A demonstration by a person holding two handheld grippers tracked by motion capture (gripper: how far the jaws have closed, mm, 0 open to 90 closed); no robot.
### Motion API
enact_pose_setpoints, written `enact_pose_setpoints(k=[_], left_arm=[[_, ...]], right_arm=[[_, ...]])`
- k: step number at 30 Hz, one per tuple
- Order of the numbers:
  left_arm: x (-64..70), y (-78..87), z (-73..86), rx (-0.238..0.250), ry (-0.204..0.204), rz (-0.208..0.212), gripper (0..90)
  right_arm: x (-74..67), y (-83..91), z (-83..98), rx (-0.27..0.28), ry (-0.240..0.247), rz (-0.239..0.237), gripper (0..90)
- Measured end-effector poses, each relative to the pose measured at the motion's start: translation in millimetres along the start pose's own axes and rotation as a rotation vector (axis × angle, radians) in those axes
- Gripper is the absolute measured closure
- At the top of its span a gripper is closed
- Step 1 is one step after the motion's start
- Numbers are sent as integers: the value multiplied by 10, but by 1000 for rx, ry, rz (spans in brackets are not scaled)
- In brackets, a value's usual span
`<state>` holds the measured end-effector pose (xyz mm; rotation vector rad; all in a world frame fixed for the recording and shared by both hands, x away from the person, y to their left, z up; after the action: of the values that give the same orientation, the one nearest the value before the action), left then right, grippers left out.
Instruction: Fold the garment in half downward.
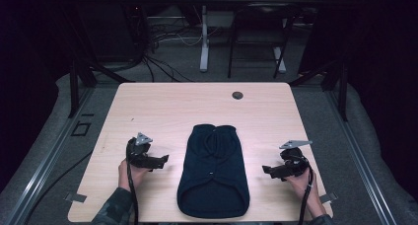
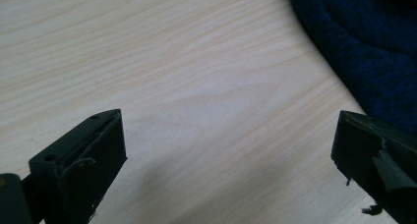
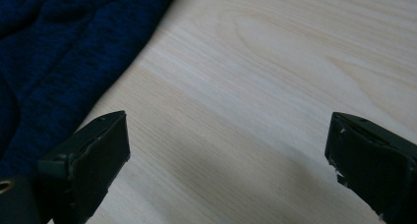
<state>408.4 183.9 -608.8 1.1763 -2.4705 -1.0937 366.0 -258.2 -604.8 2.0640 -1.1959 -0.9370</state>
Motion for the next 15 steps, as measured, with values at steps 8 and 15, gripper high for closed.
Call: enact_pose_setpoints(k=[8,15], left_arm=[[-4,-68,-191,3,-16,23,4],[-40,-166,-390,-3,-22,60,7]], right_arm=[[-117,-99,-222,-28,29,-26,29],[-234,-176,-396,-45,36,-61,39]])
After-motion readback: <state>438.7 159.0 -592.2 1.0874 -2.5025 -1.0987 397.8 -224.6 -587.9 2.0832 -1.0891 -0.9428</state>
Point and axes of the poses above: each handheld gripper's, and its own axes: y roughly backward along the jaws, z roughly out of its underside, x roughly to its right, the point moved 6 cm from there along -y, roughly forward along the jaws, and after that the axes turned 15 degrees about -y, right-handed, at the moved point
